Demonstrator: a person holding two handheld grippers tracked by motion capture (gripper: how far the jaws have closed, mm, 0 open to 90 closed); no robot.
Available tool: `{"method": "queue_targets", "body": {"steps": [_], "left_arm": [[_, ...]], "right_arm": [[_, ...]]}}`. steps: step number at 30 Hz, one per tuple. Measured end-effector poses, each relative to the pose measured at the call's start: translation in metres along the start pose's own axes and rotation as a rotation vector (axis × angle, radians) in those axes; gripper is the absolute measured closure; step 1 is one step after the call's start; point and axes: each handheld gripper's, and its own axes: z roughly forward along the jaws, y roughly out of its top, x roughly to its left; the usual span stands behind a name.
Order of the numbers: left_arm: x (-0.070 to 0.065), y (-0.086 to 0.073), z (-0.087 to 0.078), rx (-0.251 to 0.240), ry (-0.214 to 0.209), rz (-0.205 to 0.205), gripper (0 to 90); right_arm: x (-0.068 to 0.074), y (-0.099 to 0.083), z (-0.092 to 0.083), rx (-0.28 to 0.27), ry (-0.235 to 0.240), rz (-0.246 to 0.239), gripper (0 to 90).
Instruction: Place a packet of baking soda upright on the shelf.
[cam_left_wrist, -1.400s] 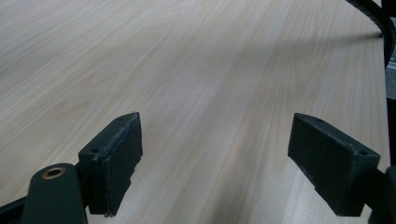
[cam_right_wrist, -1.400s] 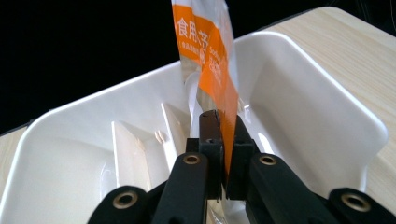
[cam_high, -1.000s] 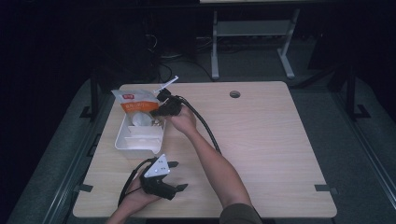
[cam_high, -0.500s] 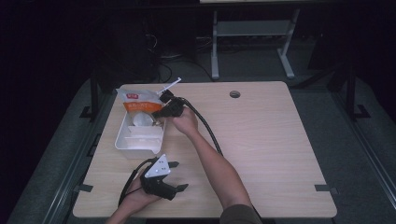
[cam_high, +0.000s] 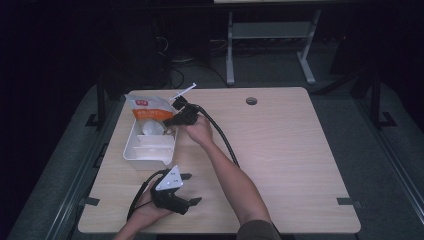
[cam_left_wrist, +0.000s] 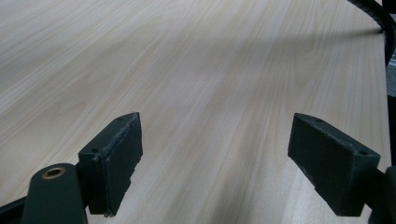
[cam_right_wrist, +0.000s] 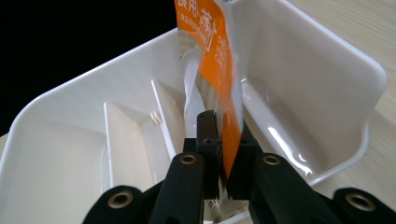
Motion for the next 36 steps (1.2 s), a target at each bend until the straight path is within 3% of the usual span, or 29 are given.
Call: {"method": "queue_targets", "body": {"steps": [8, 20, 36], "left_arm": [[-0.001, 0.000, 0.000, 0.004, 0.002, 0.005, 17.6], [0.000, 0.000, 0.000, 0.006, 0.004, 0.000, 17.6], [0.001, 0.000, 0.001, 0.012, 0.013, -0.007, 17.6]], "right_arm": [[0.003, 0.001, -0.005, 0.001, 0.008, -0.004, 77.0], [0.003, -0.004, -0.024, -0.013, 0.013, -0.002, 73.4], [-0.002, -0.025, -0.057, -0.028, 0.032, 0.013, 66.0]]}}
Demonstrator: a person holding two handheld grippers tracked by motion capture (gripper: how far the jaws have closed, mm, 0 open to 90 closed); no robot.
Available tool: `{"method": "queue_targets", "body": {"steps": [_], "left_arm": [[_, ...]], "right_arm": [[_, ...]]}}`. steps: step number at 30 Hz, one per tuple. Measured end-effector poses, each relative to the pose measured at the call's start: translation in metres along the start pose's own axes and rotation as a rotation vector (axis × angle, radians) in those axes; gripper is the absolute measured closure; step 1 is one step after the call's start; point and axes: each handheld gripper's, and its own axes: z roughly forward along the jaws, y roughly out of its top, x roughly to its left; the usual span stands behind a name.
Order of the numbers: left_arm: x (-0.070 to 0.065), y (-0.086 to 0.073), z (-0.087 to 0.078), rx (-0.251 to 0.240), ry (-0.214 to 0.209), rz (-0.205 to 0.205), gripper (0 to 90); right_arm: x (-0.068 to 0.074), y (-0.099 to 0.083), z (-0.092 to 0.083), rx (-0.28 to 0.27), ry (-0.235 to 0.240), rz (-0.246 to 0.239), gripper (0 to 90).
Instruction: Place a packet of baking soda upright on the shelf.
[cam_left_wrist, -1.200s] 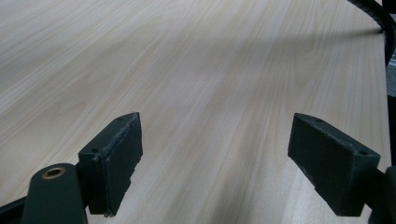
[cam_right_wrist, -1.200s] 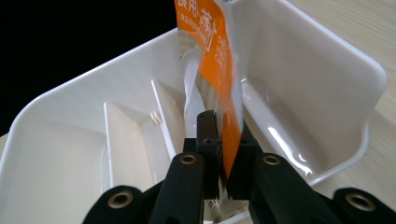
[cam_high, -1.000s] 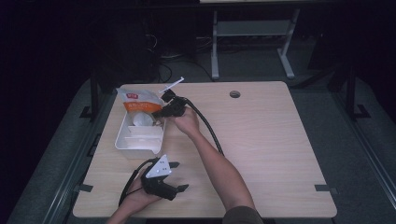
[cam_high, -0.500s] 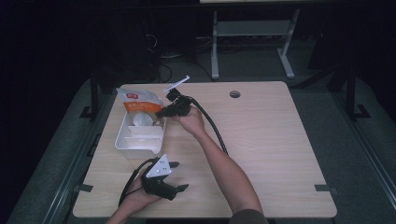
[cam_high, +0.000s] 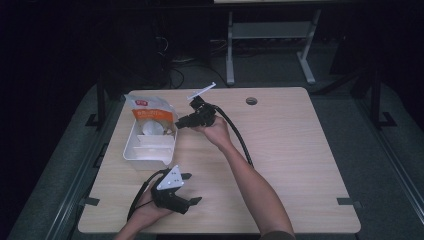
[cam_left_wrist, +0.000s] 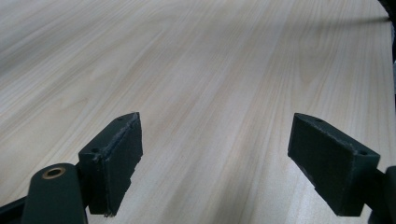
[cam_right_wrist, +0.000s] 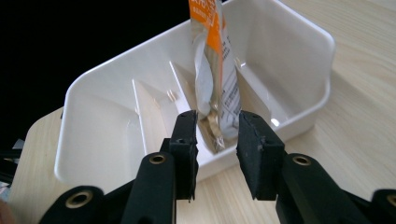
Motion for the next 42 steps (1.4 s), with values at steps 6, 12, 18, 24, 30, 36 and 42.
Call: {"method": "queue_targets", "body": {"steps": [6, 12, 18, 24, 30, 36, 42], "left_arm": [[0.001, 0.000, 0.000, 0.004, 0.003, 0.000, 17.6], [0.001, 0.000, 0.000, 0.007, 0.006, 0.000, 17.7], [0.003, -0.001, 0.000, 0.007, 0.009, -0.012, 17.8], [0.004, -0.001, 0.000, 0.008, 0.014, -0.018, 17.8], [0.005, -0.001, 0.001, 0.010, 0.018, -0.022, 17.8], [0.006, -0.001, 0.001, 0.012, 0.020, -0.025, 17.8], [0.006, 0.000, 0.003, 0.005, 0.016, -0.041, 17.7]], "right_arm": [[-0.002, -0.008, -0.016, -0.017, 0.000, 0.012, 62.6], [-0.003, -0.017, -0.034, -0.026, -0.007, 0.020, 60.5], [-0.004, -0.023, -0.047, -0.040, -0.008, 0.029, 58.9], [-0.003, -0.030, -0.062, -0.048, -0.006, 0.033, 55.8], [-0.004, -0.040, -0.075, -0.051, -0.005, 0.046, 53.6], [-0.004, -0.049, -0.087, -0.064, -0.011, 0.055, 51.8], [-0.005, -0.057, -0.100, -0.063, -0.006, 0.071, 49.7]]}}
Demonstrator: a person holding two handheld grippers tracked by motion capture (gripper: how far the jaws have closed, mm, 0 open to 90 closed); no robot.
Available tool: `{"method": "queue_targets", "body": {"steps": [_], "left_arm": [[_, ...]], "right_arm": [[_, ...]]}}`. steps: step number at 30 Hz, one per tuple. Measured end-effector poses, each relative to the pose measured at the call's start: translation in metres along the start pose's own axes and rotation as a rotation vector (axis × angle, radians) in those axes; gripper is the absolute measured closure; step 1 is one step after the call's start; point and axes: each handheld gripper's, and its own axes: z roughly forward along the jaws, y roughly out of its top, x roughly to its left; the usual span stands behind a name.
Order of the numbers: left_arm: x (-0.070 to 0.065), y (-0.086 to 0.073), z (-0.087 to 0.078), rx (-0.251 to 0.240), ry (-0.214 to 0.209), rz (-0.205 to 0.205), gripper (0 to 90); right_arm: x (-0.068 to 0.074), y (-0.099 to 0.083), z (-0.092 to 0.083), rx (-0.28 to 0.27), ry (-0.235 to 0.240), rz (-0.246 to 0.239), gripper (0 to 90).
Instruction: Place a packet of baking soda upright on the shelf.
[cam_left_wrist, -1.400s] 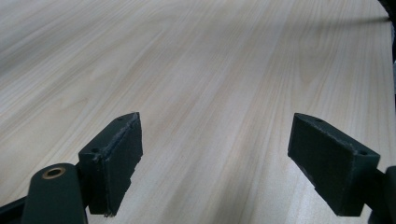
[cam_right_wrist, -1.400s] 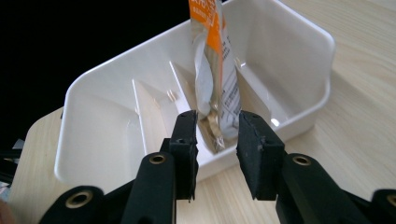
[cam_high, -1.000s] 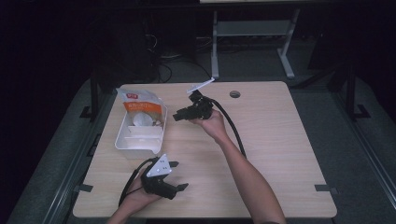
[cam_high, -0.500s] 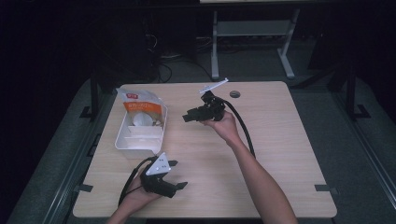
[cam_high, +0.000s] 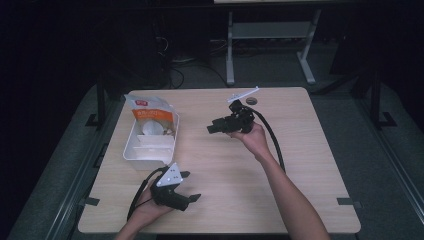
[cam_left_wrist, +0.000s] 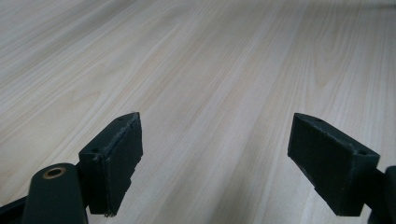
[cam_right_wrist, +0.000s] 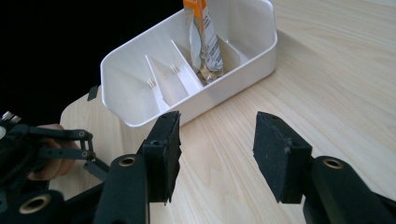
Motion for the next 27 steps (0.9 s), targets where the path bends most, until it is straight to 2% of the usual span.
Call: {"method": "queue_targets", "body": {"steps": [8, 27], "left_arm": [[-0.002, 0.001, 0.003, 0.013, -0.002, 0.013, 17.7], [0.001, 0.000, 0.003, 0.012, 0.007, -0.001, 17.6]], "right_arm": [[0.001, -0.010, -0.016, -0.014, -0.014, 0.000, 48.1], [0.005, -0.034, -0.054, -0.034, -0.045, 0.016, 46.2]]}}
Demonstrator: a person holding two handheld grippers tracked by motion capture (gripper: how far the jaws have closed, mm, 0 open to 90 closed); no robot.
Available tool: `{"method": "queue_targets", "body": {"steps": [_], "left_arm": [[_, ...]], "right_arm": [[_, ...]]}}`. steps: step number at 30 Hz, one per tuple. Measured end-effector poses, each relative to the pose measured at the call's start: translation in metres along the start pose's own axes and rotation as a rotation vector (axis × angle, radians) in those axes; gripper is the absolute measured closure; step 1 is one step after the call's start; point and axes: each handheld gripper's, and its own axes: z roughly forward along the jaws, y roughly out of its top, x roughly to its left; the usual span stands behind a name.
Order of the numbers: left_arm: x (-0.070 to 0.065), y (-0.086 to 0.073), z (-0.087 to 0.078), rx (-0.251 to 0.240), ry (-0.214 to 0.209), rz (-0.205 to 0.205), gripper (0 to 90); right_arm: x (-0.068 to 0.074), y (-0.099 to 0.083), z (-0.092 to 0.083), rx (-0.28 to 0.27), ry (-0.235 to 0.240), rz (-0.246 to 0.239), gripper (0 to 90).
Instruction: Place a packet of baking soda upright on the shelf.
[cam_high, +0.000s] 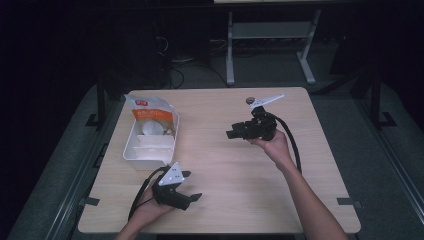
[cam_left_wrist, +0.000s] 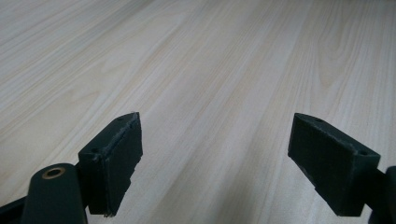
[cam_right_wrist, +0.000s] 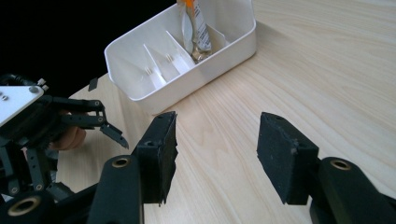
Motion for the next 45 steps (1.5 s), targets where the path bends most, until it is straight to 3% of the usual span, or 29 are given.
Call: {"method": "queue_targets", "body": {"steps": [14, 45], "left_arm": [[0.000, 0.000, 0.000, 0.002, 0.002, -0.002, 17.6], [0.001, 0.001, 0.002, 0.008, 0.019, -0.008, 17.3]], "right_arm": [[0.001, -0.023, -0.024, -0.014, -0.017, 0.013, 45.7], [-0.001, -0.085, -0.068, -0.028, -0.051, 0.097, 42.8]]}}
